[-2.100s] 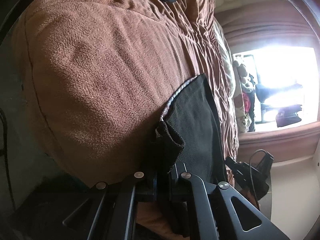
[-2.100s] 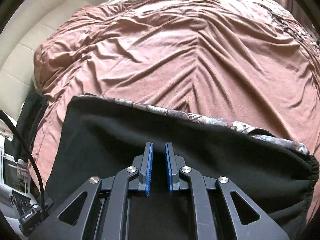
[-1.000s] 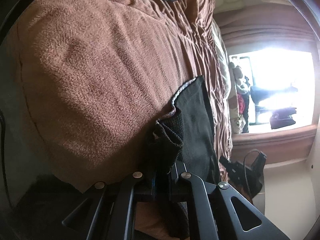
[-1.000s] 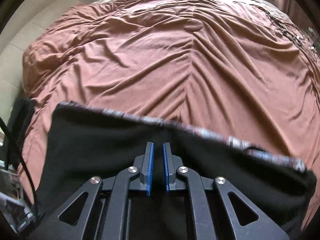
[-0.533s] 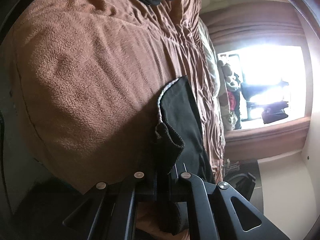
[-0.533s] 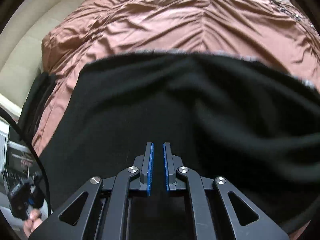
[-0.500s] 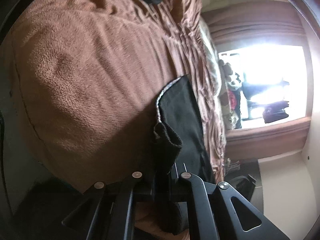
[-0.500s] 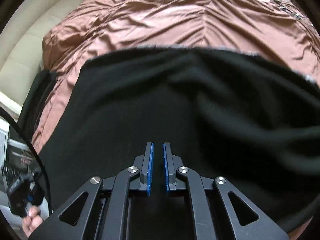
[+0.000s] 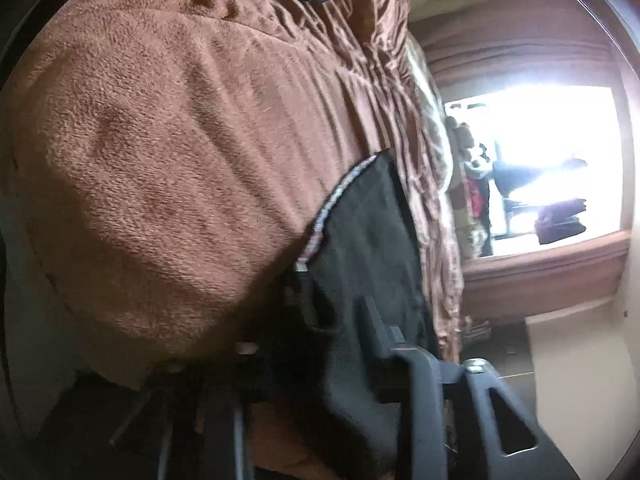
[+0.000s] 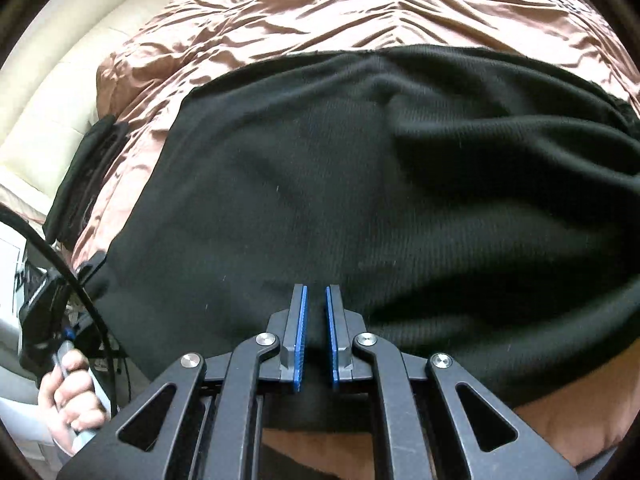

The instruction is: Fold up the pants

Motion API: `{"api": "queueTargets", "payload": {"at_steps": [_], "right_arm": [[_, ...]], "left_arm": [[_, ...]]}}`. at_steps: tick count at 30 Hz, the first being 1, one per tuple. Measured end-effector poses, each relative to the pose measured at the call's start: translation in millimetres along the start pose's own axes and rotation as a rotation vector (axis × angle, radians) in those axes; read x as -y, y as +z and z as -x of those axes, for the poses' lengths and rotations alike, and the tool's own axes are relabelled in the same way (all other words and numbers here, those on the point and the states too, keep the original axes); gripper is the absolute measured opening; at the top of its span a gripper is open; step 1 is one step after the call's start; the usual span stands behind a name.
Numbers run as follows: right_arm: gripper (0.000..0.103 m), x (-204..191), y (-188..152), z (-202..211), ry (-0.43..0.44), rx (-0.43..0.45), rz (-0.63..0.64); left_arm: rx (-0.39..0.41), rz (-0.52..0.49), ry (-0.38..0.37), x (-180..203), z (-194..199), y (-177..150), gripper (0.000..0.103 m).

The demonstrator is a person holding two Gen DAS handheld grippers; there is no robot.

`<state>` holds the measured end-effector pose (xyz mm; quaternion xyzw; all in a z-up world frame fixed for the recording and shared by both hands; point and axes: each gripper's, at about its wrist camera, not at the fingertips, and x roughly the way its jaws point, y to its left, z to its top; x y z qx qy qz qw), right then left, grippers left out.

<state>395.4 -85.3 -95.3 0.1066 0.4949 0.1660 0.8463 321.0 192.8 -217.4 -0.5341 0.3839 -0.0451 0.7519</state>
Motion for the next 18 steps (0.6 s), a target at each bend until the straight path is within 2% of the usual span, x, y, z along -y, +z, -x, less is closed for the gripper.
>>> {"api": "queueTargets", "payload": {"at_steps": [1,4,11,18], "right_arm": [[0.005,0.9,-5.5,1.6,-0.002,0.003,0.004],[0.005,1.3,-14.0,4.1,-0.002,0.017,-0.004],[0.005,0.5,-30.5,15.1,0.019,0.028,0.006],[0.005,20.1,-28.6,35.3,0.109,0.054,-0.045]], "left_arm": [[-0.010,0.003,0.000,-0.3,-1.5,0.2,0.011],[-0.009,0.010,-0.025,0.8,2.0,0.0,0.009],[0.006,-0.090,-0.132,47.5,17.0,-2.1,0.009],[-0.026,-0.189,-0.212,107.5,13.9,-9.0,0.009]]}}
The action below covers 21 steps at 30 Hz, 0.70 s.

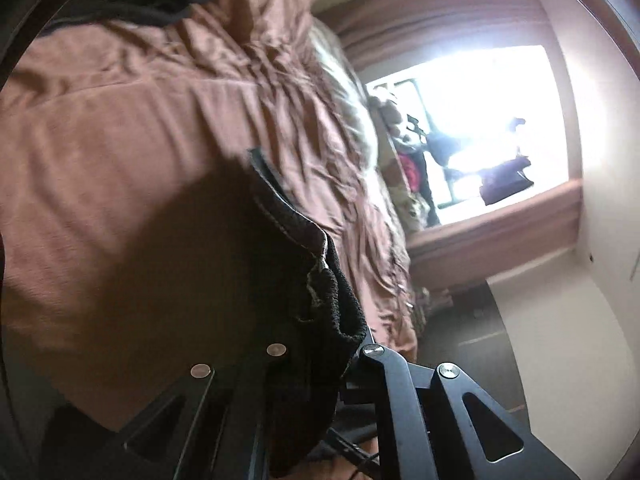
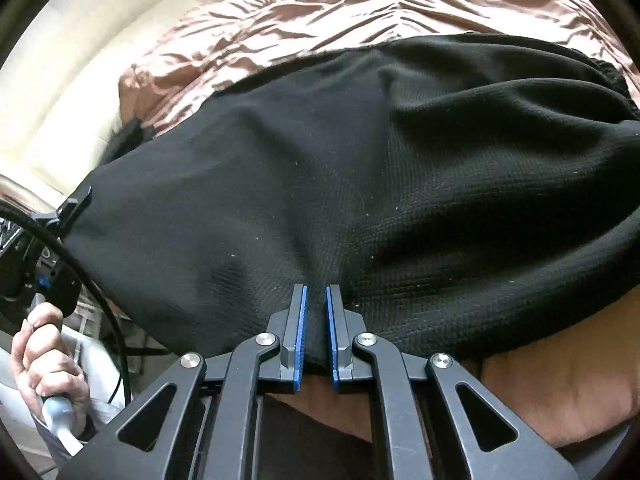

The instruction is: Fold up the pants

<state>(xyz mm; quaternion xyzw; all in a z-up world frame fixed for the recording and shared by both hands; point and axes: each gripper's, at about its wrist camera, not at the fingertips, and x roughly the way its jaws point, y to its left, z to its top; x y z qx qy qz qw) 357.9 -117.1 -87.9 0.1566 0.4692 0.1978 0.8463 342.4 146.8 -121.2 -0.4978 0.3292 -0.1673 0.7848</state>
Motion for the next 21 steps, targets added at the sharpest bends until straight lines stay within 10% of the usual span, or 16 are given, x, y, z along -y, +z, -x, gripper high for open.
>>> {"api": "queueTargets", "payload": {"at_steps": [10,15,21], "right_arm": [[0.011,34.4,-2.6,54.4,0.026,0.114,-0.044],[0.053,47.9,-13.0,85.0,-0.004,0.200,-0.047],[0.057,62.0,-29.3,112.6,-0.005,0.259,-0.064]], "left_arm": [[-0.081,-0.116,-0.066,74.7,-44.6,-3.4,0.009],[-0.126,-0.168,-0.097,105.8,-67.0,-11.9,0.009],[-0.184,-0.217,-0.122,142.6,-93.9,-26.2,0.009]]}}
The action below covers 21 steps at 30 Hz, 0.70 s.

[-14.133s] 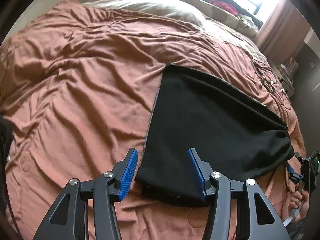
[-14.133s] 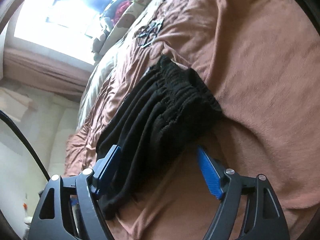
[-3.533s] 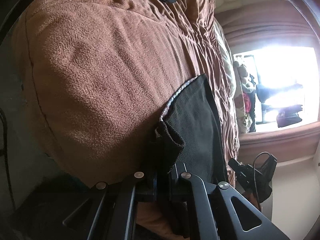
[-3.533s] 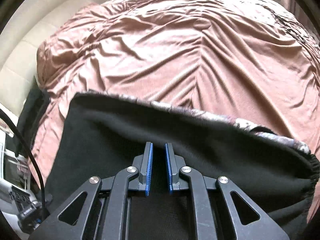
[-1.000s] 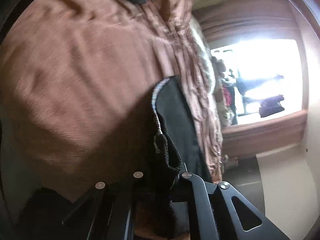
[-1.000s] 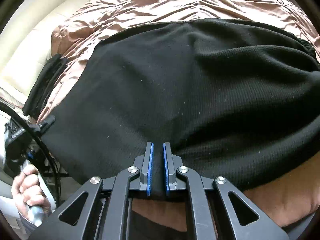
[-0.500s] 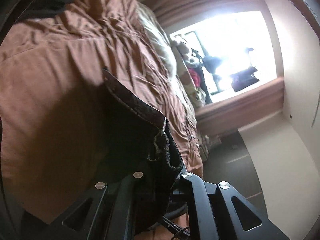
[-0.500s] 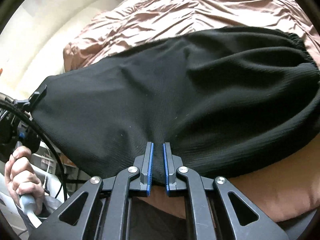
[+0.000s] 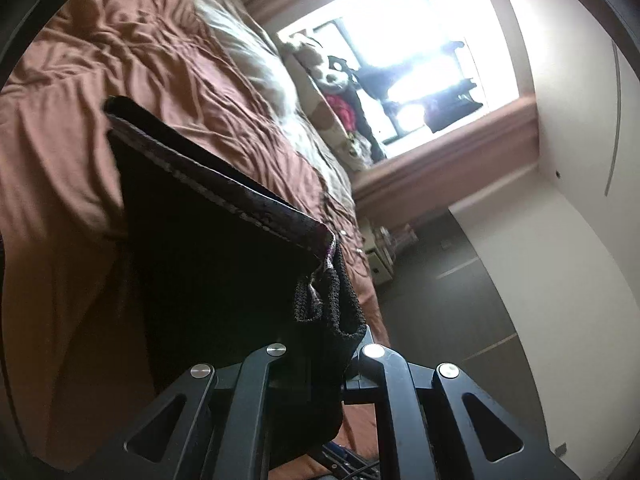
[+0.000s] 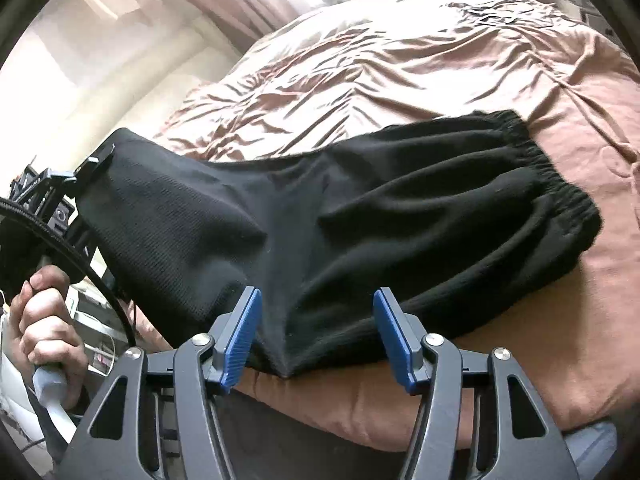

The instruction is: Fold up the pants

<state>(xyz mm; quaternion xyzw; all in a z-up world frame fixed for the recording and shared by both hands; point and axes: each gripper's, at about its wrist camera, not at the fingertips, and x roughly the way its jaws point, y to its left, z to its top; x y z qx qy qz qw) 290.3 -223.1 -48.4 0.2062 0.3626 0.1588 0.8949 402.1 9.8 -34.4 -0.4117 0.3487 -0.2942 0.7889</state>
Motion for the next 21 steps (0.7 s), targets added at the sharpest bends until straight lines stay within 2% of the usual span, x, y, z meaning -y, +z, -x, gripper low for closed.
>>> {"api": "queueTargets", "payload": {"at_steps": [6,11,21], "right_arm": [[0.057,23.7,-6.3,29.5,0.004,0.047,-0.044],[0.057,41.6,-10.5,52.1,-0.004,0.075,-0.084],[0.057,74.6,-26.0,82.5,-0.032,0.102,-0.159]], "left_arm": [[-0.075,-0.046,-0.011,30.0,-39.4,-15.2,0.009],[-0.138,-0.061,-0.010,40.9,-75.7,-28.8,0.009],[-0.297,-0.056,0.002,42.4,-144.5,-79.0,0.009]]}}
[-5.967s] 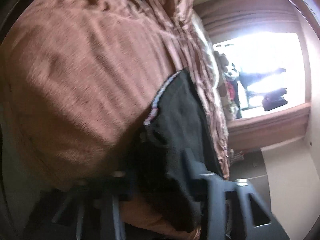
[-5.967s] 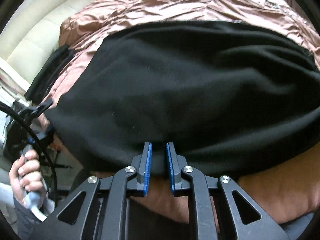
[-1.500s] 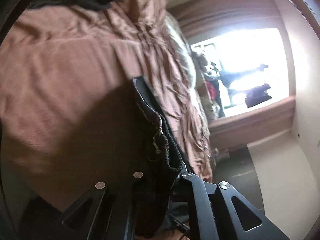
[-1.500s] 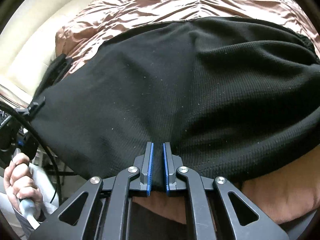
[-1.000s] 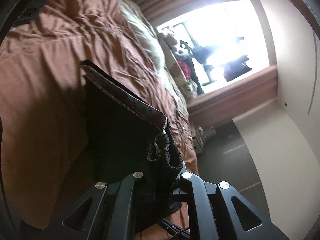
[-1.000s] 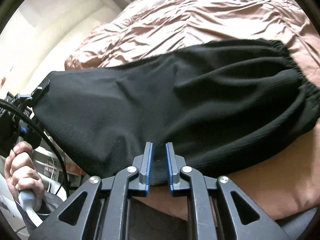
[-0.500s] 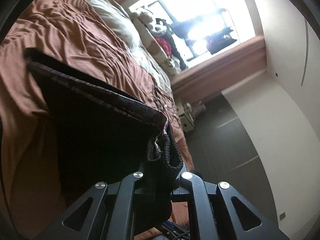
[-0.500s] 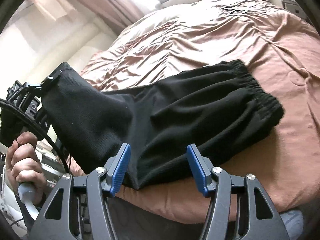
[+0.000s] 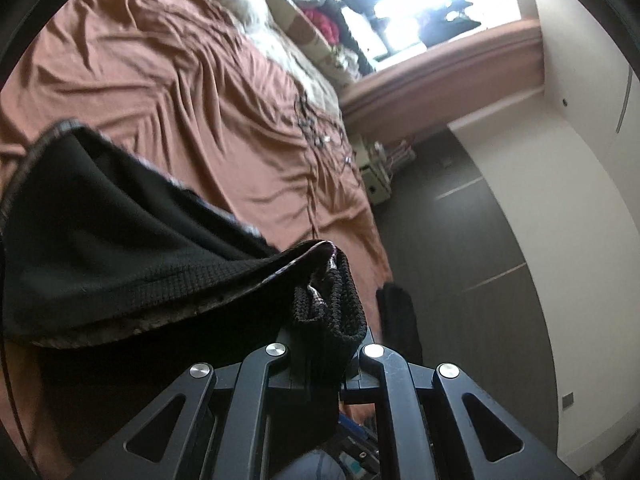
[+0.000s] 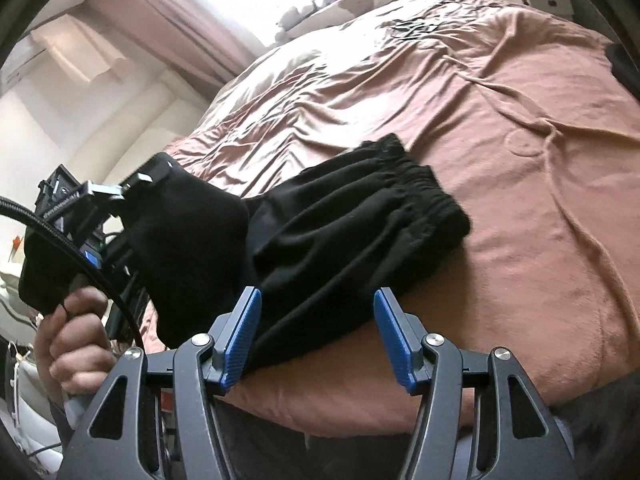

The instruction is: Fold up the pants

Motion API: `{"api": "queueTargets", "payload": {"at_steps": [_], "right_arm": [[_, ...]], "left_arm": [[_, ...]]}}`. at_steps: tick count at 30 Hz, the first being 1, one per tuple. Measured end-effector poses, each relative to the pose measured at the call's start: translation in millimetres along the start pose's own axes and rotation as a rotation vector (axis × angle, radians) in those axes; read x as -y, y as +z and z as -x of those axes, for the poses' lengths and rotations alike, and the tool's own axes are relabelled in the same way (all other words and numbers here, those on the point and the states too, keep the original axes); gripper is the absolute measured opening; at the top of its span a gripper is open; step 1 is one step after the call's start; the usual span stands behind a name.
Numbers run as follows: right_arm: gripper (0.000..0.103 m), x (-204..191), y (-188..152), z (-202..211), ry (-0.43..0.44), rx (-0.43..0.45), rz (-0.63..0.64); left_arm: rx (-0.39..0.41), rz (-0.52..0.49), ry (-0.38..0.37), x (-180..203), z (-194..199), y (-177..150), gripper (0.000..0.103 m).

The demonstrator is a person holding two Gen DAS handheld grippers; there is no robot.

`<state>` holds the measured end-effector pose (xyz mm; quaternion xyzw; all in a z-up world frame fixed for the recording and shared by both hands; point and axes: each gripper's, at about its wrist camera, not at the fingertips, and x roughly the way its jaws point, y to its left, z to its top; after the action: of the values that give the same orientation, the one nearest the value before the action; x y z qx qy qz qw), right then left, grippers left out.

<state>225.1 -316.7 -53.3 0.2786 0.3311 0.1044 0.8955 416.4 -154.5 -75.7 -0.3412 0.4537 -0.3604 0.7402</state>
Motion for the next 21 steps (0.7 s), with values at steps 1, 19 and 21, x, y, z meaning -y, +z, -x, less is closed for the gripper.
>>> {"api": "queueTargets", "payload": {"at_steps": [1,19,21], "right_arm": [[0.057,2.0,1.2,-0.4,-0.005,0.000,-0.006],[0.063,7.7,-3.1,-11.2,-0.035,-0.036,-0.034],[0.063,7.5,-3.0,-17.0,-0.047,-0.043,-0.029]], "left_arm": [[-0.017,0.005,-0.001,-2.1,-6.0,-5.0,0.009],[-0.092,0.080,0.081,-48.1,-3.5,-31.7,0.091],[-0.081,0.093,0.095,-55.5,5.4,-30.1,0.091]]}}
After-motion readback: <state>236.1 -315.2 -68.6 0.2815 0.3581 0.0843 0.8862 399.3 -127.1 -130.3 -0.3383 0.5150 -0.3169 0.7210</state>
